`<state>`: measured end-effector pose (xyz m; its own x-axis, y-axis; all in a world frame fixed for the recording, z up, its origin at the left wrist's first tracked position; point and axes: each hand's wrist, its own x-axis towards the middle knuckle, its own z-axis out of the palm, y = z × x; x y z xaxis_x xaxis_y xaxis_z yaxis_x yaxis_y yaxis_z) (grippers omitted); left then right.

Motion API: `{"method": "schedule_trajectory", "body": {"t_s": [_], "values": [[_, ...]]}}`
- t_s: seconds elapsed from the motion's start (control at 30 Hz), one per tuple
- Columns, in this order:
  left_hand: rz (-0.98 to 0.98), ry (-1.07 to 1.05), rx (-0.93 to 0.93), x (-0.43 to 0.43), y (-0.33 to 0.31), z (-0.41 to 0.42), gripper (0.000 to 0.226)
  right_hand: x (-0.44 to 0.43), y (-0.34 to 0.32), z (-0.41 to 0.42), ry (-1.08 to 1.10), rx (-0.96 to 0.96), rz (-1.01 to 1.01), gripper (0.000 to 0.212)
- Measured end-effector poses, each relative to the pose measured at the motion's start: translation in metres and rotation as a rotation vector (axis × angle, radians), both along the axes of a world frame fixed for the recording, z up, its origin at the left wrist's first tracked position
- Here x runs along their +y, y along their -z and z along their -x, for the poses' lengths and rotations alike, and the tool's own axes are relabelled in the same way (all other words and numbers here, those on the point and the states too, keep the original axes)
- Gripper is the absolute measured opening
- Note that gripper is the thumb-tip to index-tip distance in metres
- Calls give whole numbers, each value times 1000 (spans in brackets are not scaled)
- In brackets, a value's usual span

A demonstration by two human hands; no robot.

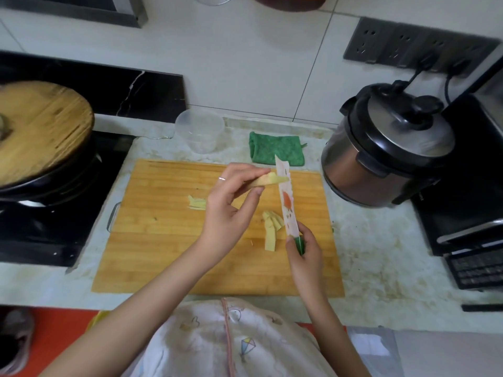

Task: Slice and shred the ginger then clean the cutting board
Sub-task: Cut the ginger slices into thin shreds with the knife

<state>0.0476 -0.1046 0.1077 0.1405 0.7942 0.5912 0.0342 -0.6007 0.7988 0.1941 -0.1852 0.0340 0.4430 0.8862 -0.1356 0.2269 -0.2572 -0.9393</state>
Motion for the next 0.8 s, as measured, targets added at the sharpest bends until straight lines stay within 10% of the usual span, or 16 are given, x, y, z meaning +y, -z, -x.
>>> {"method": "schedule_trajectory", "body": {"t_s": [0.3,0.8], "values": [[744,-274,432,16,127,46,38,29,21,35,-325,44,215,16],[1026,-200,300,-1,166,41,20,6,43,63,-466,-31,298,15]]}}
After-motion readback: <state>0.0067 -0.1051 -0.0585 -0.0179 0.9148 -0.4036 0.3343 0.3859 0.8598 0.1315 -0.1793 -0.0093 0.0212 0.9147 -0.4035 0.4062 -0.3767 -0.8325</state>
